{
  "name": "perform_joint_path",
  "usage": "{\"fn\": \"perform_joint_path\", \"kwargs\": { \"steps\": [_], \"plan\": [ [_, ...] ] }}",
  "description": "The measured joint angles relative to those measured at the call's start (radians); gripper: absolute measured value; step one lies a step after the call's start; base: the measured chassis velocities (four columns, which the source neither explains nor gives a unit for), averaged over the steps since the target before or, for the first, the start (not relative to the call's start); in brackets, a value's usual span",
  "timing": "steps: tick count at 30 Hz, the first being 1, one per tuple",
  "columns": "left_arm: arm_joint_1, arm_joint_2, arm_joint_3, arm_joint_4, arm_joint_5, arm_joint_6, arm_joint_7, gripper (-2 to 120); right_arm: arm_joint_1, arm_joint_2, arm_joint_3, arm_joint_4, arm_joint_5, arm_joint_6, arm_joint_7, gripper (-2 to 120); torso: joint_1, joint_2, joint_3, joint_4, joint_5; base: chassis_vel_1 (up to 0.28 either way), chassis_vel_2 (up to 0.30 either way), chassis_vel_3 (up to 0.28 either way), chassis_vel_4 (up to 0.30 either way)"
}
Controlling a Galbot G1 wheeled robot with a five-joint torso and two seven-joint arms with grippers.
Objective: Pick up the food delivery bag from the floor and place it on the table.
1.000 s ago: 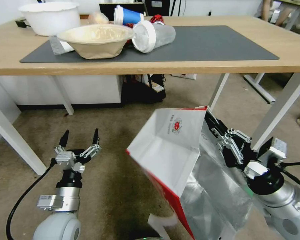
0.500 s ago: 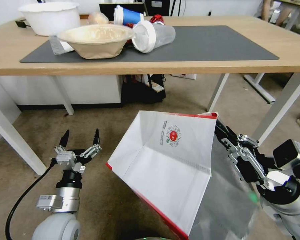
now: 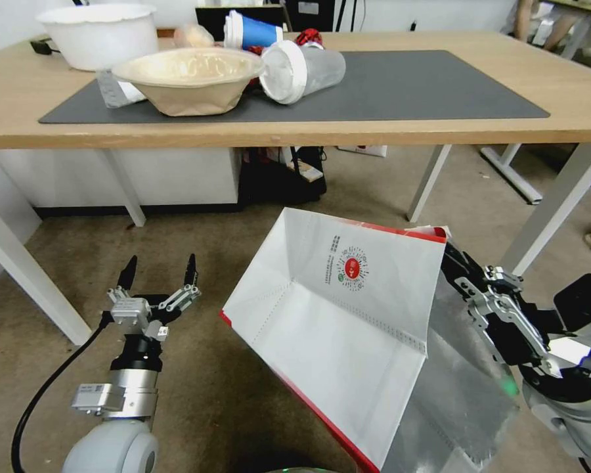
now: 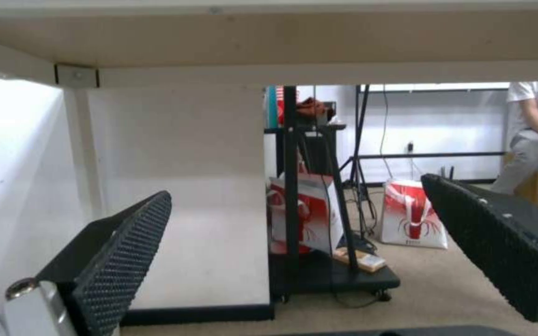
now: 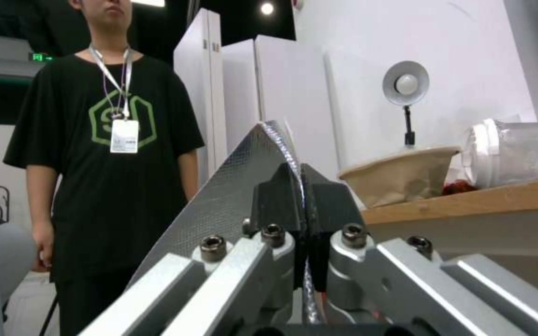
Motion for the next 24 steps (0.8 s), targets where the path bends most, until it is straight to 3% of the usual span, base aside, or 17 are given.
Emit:
{"fn": "perform_joint_path", "kwargs": {
  "steps": [10,24],
  "plan": [
    [0.004,-0.001,-0.004,0.002,0.013,-0.009,0.012,100,0.000,0.003,0.005,-0.009,0.000,-0.004,-0.026,0,0.001,0.017,0.016,-0.0001,0.0000,0.000,0.000,0.000,0.000],
    [0.014,-0.005,-0.009,-0.004,0.019,-0.024,0.030,100,0.002,0.005,0.023,-0.025,0.027,-0.010,-0.034,0,0.005,0.073,0.067,-0.0001,0.0000,0.000,0.000,0.000,0.000]
  ]
}}
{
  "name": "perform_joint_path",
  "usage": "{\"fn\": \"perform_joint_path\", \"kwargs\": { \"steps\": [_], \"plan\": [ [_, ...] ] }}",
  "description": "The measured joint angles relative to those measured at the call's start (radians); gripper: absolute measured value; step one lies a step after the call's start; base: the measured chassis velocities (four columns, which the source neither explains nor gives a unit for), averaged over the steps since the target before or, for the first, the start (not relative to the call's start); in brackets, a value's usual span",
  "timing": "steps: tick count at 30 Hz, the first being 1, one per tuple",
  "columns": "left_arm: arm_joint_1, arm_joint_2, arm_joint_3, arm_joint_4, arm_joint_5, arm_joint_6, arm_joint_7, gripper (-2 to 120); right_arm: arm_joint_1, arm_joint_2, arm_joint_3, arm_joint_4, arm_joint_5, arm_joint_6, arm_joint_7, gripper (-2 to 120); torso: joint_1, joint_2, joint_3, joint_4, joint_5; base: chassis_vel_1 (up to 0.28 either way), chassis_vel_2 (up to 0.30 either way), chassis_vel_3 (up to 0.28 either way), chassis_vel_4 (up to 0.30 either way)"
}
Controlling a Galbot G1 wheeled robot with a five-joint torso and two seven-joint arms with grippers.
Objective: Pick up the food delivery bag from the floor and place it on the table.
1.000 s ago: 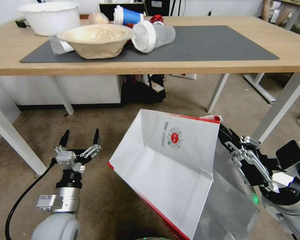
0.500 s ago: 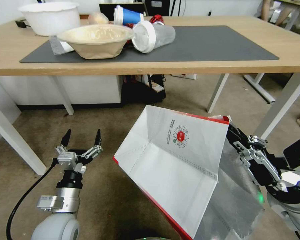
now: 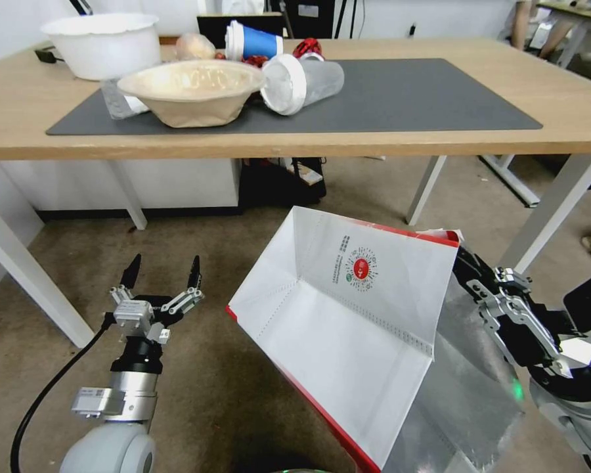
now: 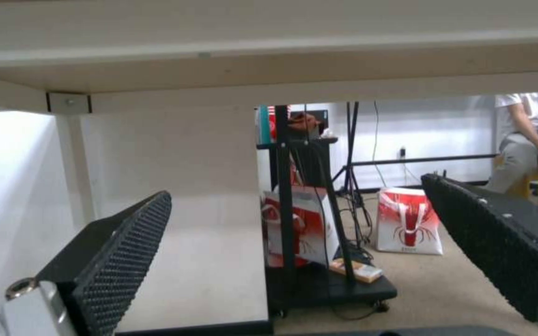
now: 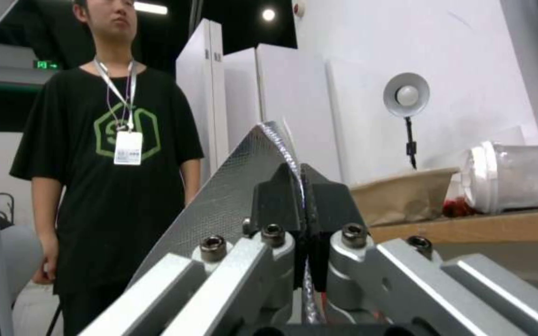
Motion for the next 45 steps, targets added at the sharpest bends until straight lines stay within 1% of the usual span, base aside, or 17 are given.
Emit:
{"fn": "perform_joint_path", "kwargs": {
  "steps": [2,3,4,6,8,10,11,13,22,25,31,33,34,37,42,45],
  "plan": [
    [0.003,0.000,-0.001,0.000,0.000,-0.001,0.001,100,0.001,0.000,0.003,0.000,0.008,-0.001,0.000,0,0.002,0.010,0.008,0.0000,0.0000,0.000,0.000,0.000,0.000],
    [0.004,-0.001,-0.003,-0.003,0.001,-0.001,0.004,100,0.004,0.000,0.011,-0.005,0.023,-0.006,-0.004,0,0.004,0.025,0.021,0.0000,0.0000,0.000,0.000,0.000,0.000],
    [0.004,-0.001,-0.003,-0.003,0.001,-0.001,0.004,100,0.004,0.000,0.011,-0.005,0.023,-0.006,-0.004,0,0.004,0.025,0.021,0.0000,0.0000,0.000,0.000,0.000,0.000],
    [0.004,0.000,-0.006,-0.003,0.001,-0.001,0.006,100,0.006,-0.002,0.024,-0.015,0.042,-0.012,-0.011,0,0.006,0.040,0.034,0.0001,0.0000,0.000,0.000,0.000,0.000],
    [0.004,0.000,-0.006,-0.002,0.001,-0.001,0.007,100,0.006,-0.002,0.029,-0.018,0.046,-0.012,-0.014,0,0.007,0.045,0.038,0.0000,0.0000,0.000,0.000,0.000,0.000],
    [0.004,0.000,-0.006,0.000,0.001,-0.001,0.007,100,0.006,-0.003,0.037,-0.023,0.056,-0.014,-0.016,0,0.010,0.058,0.048,0.0000,0.0001,0.000,0.000,0.000,0.000],
    [0.004,0.000,-0.006,0.000,0.001,-0.001,0.007,100,0.006,-0.003,0.037,-0.023,0.056,-0.014,-0.016,0,0.010,0.058,0.048,0.0000,0.0001,0.000,0.000,0.000,0.000],
    [0.003,0.000,-0.006,0.000,0.000,-0.001,0.007,100,0.007,-0.004,0.042,-0.025,0.060,-0.015,-0.016,0,0.011,0.070,0.059,0.0001,0.0000,0.000,0.000,0.000,0.000],
    [0.003,0.001,-0.006,0.003,-0.002,-0.001,0.008,100,0.012,-0.004,0.056,-0.048,0.047,-0.015,-0.033,0,0.020,0.102,0.082,0.0000,0.0001,0.000,0.000,0.000,0.000],
    [0.002,0.002,-0.005,0.003,-0.003,-0.001,0.009,100,0.012,-0.003,0.057,-0.058,0.035,-0.014,-0.038,0,0.023,0.118,0.095,0.0000,0.0000,0.000,0.000,0.000,0.000],
    [0.001,0.002,-0.004,0.006,-0.004,-0.001,0.009,100,0.016,-0.003,0.061,-0.070,0.022,-0.012,-0.046,0,0.029,0.139,0.110,0.0000,0.0000,0.000,0.000,0.000,0.000],
    [0.000,0.003,-0.004,0.007,-0.004,-0.001,0.009,100,0.018,-0.004,0.064,-0.075,0.022,-0.012,-0.047,0,0.031,0.149,0.119,0.0000,0.0000,0.000,0.000,0.000,0.000],
    [0.000,0.003,-0.004,0.007,-0.004,-0.001,0.009,100,0.018,-0.004,0.064,-0.075,0.022,-0.012,-0.047,0,0.031,0.149,0.119,0.0000,0.0000,0.000,0.000,0.000,0.000],
    [-0.002,0.003,-0.004,0.007,-0.005,-0.001,0.009,100,0.023,-0.007,0.069,-0.083,0.026,-0.012,-0.048,0,0.036,0.167,0.131,0.0000,0.0000,0.000,0.000,0.000,0.000],
    [-0.002,0.003,-0.004,0.008,-0.006,-0.001,0.009,100,0.024,-0.007,0.071,-0.090,0.038,-0.013,-0.050,0,0.040,0.182,0.142,0.0000,0.0001,0.000,0.000,0.000,0.000],
    [-0.002,0.003,-0.004,0.010,-0.006,-0.001,0.009,100,0.023,-0.007,0.071,-0.090,0.050,-0.016,-0.052,0,0.044,0.198,0.154,0.0000,0.0000,0.000,0.000,0.000,0.000]
  ]
}}
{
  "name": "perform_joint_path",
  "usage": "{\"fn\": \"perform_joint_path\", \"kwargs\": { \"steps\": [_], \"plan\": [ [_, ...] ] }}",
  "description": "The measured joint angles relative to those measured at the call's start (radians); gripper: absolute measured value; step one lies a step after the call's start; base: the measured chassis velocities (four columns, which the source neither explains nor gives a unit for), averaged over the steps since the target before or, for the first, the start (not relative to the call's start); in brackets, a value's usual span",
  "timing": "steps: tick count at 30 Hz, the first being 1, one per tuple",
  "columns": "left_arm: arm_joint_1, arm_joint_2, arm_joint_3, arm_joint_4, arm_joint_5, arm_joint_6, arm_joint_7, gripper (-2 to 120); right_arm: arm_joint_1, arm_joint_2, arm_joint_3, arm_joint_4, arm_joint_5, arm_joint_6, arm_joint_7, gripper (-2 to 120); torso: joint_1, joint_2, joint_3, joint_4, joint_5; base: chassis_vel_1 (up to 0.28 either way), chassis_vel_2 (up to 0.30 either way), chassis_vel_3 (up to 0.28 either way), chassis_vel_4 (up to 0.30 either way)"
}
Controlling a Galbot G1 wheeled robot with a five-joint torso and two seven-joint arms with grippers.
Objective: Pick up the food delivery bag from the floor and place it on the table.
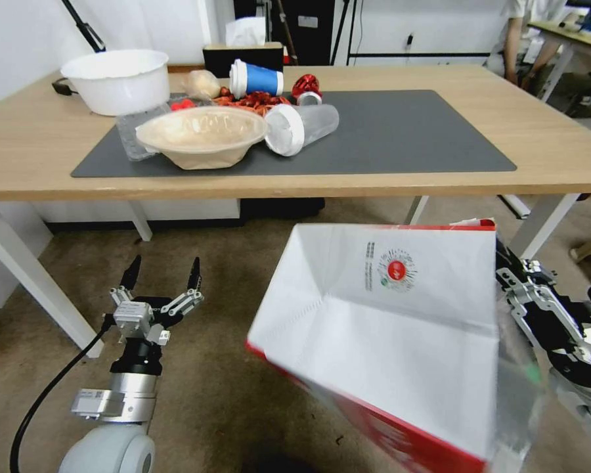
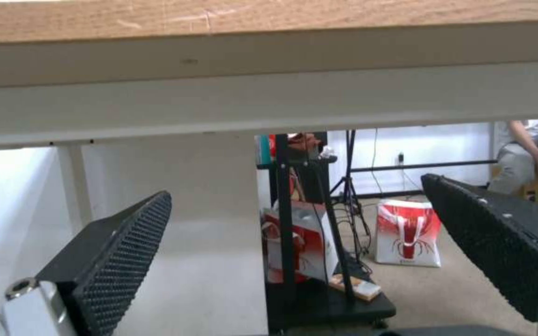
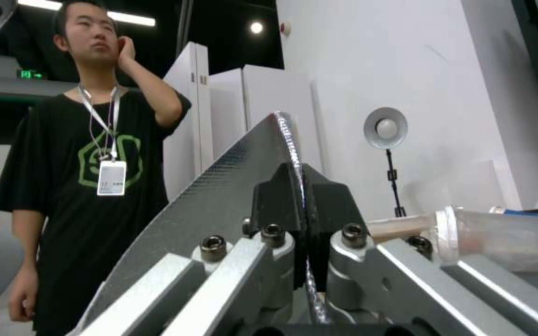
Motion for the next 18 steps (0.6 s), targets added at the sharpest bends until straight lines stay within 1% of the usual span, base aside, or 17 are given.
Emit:
{"fn": "perform_joint_path", "kwargs": {
  "steps": [1,12,18],
  "plan": [
    [0.000,0.000,0.000,0.000,0.000,0.000,0.000,100,0.000,0.000,0.000,0.000,0.000,0.000,0.000,0,0.000,0.000,0.000,0.0000,0.0000,0.000,0.000,0.000,0.000],
    [-0.004,0.000,0.002,0.005,0.000,0.002,0.013,100,-0.001,0.002,0.003,0.001,0.006,-0.005,-0.009,0,0.015,0.050,0.034,0.0000,0.0000,0.000,0.000,0.000,0.000],
    [-0.003,0.000,0.003,0.005,0.000,0.003,0.016,100,-0.005,0.006,0.004,0.006,0.007,-0.010,-0.026,0,0.022,0.070,0.048,0.0000,0.0000,0.000,0.000,0.000,0.000]
  ]
}}
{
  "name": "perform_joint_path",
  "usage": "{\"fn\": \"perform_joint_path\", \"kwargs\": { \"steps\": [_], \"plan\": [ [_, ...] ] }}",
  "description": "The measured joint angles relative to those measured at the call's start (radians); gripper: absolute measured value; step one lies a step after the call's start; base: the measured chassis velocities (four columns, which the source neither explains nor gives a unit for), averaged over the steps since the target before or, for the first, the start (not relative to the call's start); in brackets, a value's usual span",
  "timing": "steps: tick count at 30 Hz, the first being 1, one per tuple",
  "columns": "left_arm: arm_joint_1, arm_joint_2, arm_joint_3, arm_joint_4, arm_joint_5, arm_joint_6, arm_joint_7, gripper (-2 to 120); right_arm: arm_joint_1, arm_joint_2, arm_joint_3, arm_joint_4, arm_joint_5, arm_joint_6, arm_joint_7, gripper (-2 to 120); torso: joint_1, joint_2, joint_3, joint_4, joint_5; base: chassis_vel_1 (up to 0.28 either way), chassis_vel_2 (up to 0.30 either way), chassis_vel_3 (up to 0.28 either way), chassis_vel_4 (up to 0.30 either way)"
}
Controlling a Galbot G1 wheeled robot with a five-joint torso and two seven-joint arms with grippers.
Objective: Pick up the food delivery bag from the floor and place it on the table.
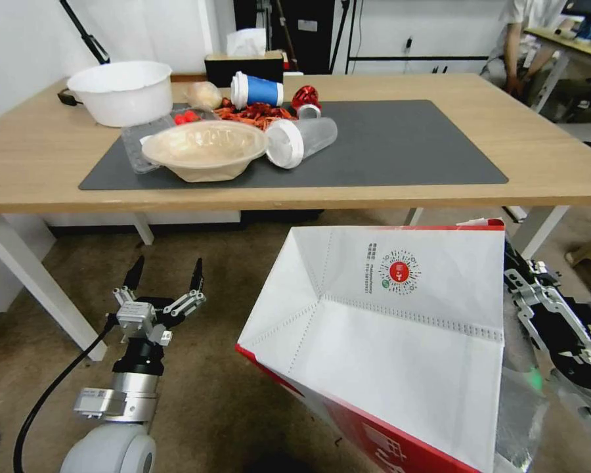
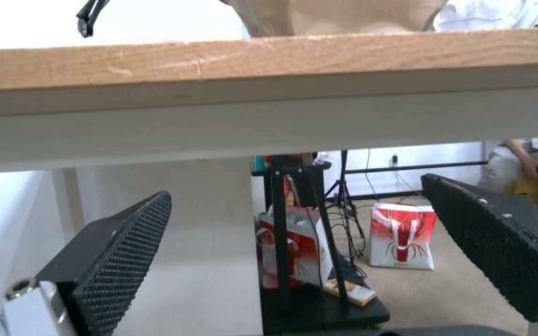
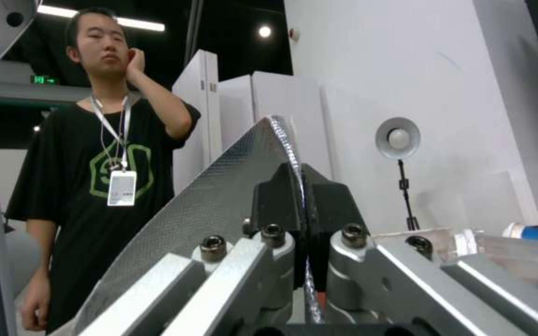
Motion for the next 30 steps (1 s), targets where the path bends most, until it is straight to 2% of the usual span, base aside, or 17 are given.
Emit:
{"fn": "perform_joint_path", "kwargs": {
  "steps": [13,30],
  "plan": [
    [0.008,-0.004,-0.004,-0.017,0.000,0.000,0.024,100,-0.006,0.005,0.013,0.009,0.014,-0.006,-0.020,0,0.018,0.054,0.036,0.0000,0.0000,0.000,0.000,0.000,0.000],
    [0.022,-0.004,-0.020,-0.039,0.040,0.035,0.014,100,-0.009,0.008,0.015,0.010,0.012,-0.006,-0.031,0,0.043,0.121,0.078,0.0001,0.0000,0.000,0.000,0.000,0.000]
  ]
}}
